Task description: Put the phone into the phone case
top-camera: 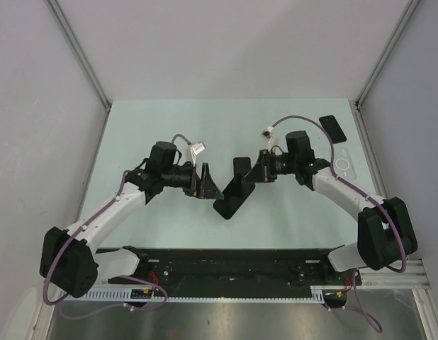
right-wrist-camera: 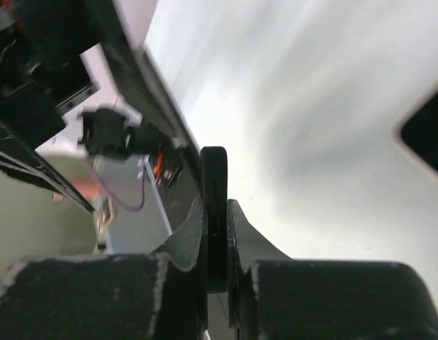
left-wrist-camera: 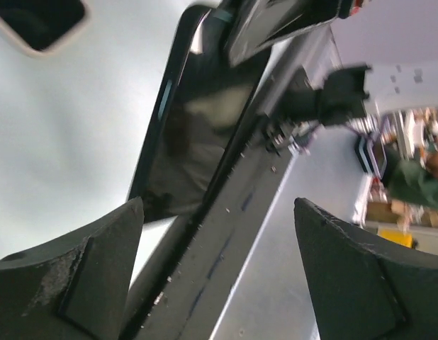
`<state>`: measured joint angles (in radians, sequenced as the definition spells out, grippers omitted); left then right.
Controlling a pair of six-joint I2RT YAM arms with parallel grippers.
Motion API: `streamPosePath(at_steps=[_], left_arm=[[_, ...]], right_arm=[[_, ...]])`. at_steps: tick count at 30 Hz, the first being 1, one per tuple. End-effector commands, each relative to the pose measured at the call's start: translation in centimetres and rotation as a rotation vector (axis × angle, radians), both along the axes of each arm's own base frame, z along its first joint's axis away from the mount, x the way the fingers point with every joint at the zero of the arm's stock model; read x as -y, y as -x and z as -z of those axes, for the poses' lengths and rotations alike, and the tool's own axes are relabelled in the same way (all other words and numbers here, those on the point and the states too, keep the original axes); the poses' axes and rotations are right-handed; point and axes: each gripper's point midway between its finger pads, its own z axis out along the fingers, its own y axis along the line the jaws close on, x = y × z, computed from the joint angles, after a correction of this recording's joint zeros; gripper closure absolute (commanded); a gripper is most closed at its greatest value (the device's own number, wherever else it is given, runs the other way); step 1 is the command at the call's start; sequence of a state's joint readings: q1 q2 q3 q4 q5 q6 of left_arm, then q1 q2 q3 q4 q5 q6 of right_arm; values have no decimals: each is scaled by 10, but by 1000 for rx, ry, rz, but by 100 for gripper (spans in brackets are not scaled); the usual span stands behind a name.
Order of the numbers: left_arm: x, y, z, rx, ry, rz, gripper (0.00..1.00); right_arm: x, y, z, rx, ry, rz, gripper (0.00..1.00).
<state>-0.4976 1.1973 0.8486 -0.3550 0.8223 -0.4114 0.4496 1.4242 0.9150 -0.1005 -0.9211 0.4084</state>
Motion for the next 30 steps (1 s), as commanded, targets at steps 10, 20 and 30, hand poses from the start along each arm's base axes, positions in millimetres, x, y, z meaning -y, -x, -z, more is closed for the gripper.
streamPosePath(at_steps=[10,20,30], left_arm=[[-69,-52,10,151,-220,-401,9],[-61,-38,10,128,-167,-351,9],[-62,-37,8,134,-167,-348,10]], right_arm=[[147,-177,-34,21,-94,983,100],[192,-208,-2,63,-84,1389,100],[188,-183,56,-57,-4,1549,83]])
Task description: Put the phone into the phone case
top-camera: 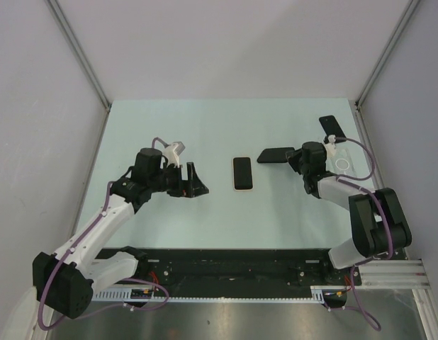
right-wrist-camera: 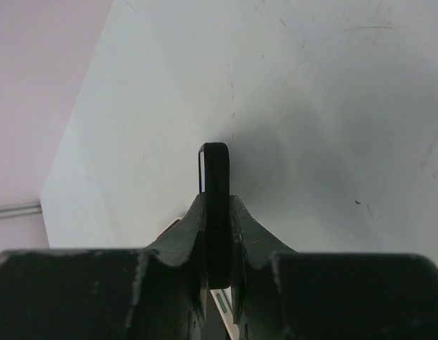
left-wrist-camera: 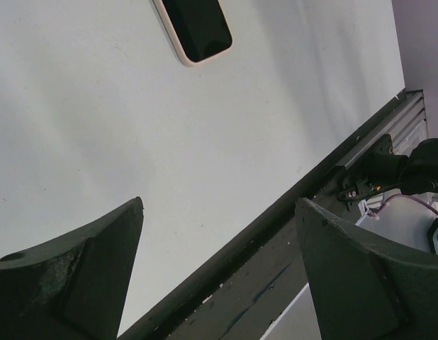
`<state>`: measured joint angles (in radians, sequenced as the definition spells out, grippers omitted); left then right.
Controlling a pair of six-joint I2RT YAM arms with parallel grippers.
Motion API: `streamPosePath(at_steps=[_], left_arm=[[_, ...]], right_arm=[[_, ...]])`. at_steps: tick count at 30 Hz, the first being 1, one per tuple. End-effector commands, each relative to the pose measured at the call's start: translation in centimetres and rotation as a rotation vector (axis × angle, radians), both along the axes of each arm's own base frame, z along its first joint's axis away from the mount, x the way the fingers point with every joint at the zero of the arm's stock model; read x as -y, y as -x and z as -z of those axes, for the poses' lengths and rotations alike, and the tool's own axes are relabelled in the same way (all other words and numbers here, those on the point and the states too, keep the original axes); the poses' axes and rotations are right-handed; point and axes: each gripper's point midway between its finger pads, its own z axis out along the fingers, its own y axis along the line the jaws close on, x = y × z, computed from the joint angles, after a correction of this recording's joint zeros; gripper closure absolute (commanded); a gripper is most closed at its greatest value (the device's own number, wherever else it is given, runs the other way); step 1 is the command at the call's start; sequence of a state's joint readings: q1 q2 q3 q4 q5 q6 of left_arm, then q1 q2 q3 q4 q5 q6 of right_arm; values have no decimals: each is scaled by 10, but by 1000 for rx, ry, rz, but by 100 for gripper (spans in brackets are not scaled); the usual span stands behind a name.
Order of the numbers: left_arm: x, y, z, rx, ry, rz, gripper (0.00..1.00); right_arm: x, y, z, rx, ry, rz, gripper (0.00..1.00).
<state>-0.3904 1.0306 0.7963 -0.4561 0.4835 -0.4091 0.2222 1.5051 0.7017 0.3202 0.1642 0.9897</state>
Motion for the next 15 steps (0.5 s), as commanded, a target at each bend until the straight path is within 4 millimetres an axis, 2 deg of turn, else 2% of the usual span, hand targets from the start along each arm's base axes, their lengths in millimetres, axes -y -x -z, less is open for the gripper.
streamPosePath(at_steps=[1,3,7,12,15], left_arm=[[2,2,-7,29,21,23,9],[2,2,-8,31,23,25,9],[4,3,-7,23,28,36,9],[3,3,-9,30,29,34,9],[3,3,-9,33,30,34,10]], right_arm=[[6,3,-12,67,-39,132,79],[-1,12,-13,66,-50,125,72],[-13,34,0,29,-49,91,62],[-28,60,27,-34,-27,42,58],[-35,70,34,-45,-22,15,57]])
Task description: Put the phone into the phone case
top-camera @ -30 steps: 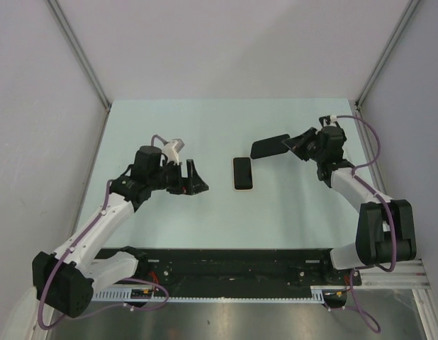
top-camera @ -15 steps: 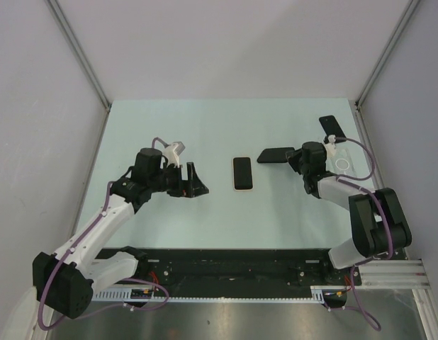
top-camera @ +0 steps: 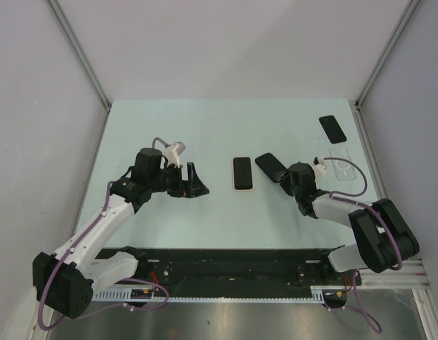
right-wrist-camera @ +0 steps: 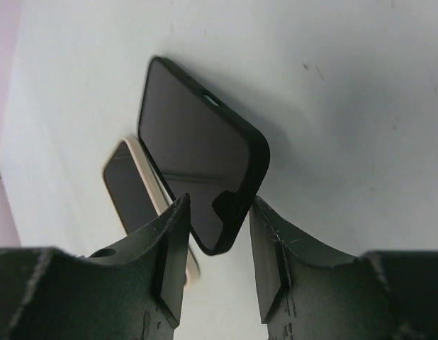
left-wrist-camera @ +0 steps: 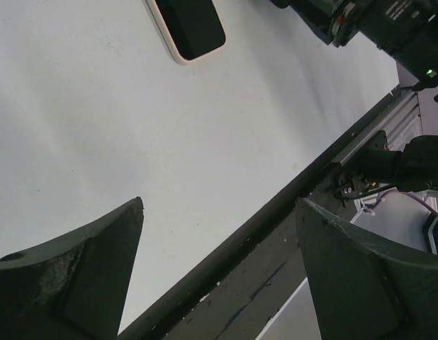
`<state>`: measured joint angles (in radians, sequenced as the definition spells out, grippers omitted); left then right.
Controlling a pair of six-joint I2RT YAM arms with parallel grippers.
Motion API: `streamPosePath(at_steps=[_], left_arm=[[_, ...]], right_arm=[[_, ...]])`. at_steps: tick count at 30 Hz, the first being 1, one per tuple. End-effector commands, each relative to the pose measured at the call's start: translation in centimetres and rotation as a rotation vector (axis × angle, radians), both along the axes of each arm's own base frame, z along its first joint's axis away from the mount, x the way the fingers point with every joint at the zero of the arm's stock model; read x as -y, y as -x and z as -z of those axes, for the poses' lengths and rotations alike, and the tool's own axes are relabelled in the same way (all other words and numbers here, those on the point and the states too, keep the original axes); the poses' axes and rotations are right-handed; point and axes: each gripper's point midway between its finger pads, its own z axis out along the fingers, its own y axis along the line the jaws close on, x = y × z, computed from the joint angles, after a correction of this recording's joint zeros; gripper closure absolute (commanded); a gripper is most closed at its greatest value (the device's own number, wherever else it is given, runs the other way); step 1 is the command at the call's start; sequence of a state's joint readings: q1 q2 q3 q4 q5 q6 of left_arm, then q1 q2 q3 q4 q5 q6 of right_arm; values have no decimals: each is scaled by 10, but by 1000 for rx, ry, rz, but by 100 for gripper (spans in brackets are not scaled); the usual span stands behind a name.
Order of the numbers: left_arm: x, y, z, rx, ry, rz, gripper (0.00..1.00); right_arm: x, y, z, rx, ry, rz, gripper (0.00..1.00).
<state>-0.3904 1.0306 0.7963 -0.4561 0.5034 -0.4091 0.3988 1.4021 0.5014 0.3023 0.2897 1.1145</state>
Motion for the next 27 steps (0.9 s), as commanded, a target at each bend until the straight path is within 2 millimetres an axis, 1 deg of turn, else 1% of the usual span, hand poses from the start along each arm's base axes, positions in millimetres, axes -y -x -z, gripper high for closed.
streamPosePath(at_steps=[1,3,4,6,7,10,12,14,17,18,20,21,22,23,24,25,27], left_arm=[[2,1,-8,37,19,20,10],[1,1,-7,33,18,20,9],[2,1,-6,31,18,21,9],[2,1,-7,35,20,23,10],[2,1,-6,31,17,24,9],[1,1,-5,28,15,21,9],[1,1,-4,29,12,19,10],[1,1,-5,30,13,20,10],[1,1,-4,30,11,20,9],[1,0,-5,37,10,19,9],[0,0,-4,33,6,15,10],[0,0,-5,36,6,14,9],[0,-1,-5,36,6,13,9],[-1,-1,-6,39,7,13,10],[-1,-1,-6,39,7,13,10],[-1,-1,-5,40,4,9,10],[-1,-1,-6,40,3,8,9]], right_arm=[[-11,8,-6,41,0,-2,57],[-16,13,-4,36,10,-16,57],[-25,19,-2,38,16,-44,57],[-33,24,1,36,22,-67,57],[-42,29,2,34,26,-97,56],[-49,39,11,0,38,-112,55],[-52,45,13,-11,31,-118,54],[-52,48,11,-1,47,-137,54],[-55,42,-11,81,100,-220,53],[-47,33,-24,125,161,-250,53],[-39,24,-31,130,216,-296,54],[-19,9,-41,140,281,-272,59],[-3,6,-32,91,317,-254,64],[3,2,-31,81,323,-278,69],[11,-2,-31,74,331,-277,79],[31,-11,-25,45,359,-256,82],[40,-17,-19,15,368,-265,90]])
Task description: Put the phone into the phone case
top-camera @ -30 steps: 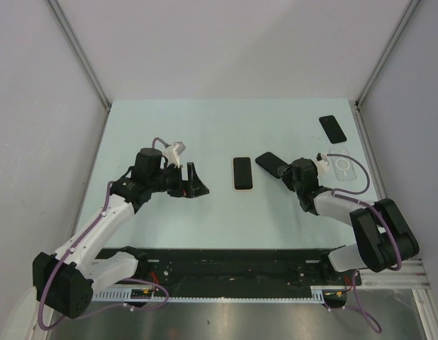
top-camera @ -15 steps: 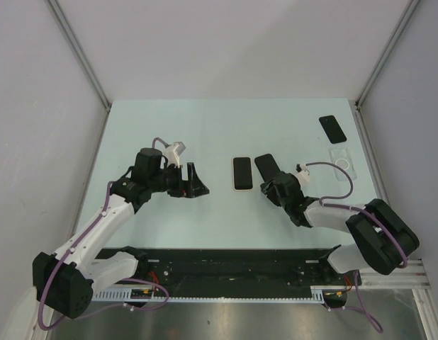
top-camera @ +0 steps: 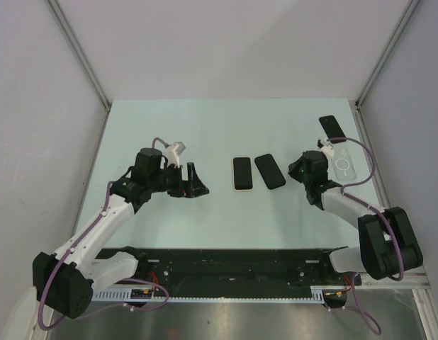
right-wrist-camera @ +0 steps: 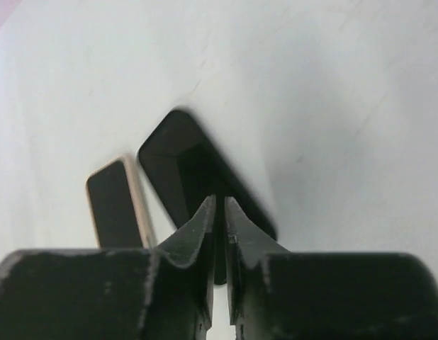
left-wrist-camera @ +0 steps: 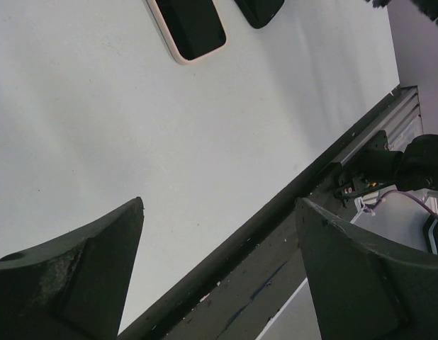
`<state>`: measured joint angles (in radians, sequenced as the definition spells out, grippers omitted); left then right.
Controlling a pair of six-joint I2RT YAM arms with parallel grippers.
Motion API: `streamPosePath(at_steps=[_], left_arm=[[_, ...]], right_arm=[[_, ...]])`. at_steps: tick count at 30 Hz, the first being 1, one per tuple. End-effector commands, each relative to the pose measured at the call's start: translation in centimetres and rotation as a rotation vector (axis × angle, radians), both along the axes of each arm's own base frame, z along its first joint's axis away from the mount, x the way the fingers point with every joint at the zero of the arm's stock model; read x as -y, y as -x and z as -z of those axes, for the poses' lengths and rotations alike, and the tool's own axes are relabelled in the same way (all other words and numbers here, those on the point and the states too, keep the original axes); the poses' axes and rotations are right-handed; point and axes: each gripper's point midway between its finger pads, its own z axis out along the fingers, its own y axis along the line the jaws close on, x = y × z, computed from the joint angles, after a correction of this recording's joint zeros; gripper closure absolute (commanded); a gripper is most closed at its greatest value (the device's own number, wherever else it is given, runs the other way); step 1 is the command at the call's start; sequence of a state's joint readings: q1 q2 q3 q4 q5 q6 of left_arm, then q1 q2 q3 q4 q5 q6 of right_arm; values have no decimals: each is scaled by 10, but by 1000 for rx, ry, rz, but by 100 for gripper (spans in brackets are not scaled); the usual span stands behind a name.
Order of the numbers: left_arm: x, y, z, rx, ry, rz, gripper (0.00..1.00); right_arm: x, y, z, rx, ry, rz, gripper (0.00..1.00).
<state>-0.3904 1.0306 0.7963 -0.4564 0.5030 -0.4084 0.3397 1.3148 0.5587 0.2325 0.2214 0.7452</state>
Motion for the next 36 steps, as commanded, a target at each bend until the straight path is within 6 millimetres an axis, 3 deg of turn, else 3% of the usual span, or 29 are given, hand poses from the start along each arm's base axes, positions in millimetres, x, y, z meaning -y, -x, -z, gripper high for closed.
streamPosePath(at_steps=[1,9,12,14,18,22,24,27,28,31,32,35,36], left_arm=[[-1,-1,-6,40,3,7,10],[-2,-1,-6,44,-3,6,10],[-3,-1,-6,46,-2,2,9],[-2,-1,-7,43,0,6,9],[-1,-1,-8,48,3,10,10],[-2,-1,-8,47,1,8,9],[-2,-1,-8,47,0,7,10],[-2,-1,-7,45,-1,9,9],[-2,-1,-6,40,-1,11,10],[-1,0,-7,41,0,13,10],[-2,-1,-7,46,-1,11,9],[-3,-2,-8,53,-5,0,9],[-3,-3,-9,57,-5,-1,10]], right_arm=[[31,-16,10,-70,132,-58,91],[24,-12,75,-264,94,-103,92],[16,-9,86,-292,70,-126,93],[5,-6,87,-299,55,-165,93],[-39,12,83,-305,29,-267,93],[-54,20,76,-311,4,-275,93],[-46,16,72,-296,16,-252,92],[-13,-5,52,-239,50,-210,84],[10,-23,37,-197,82,-178,81],[39,-51,8,-121,146,-149,66],[56,-71,-8,-79,184,-130,60],[87,-104,-35,-8,273,-104,47],[94,-115,-32,-1,291,-105,43]])
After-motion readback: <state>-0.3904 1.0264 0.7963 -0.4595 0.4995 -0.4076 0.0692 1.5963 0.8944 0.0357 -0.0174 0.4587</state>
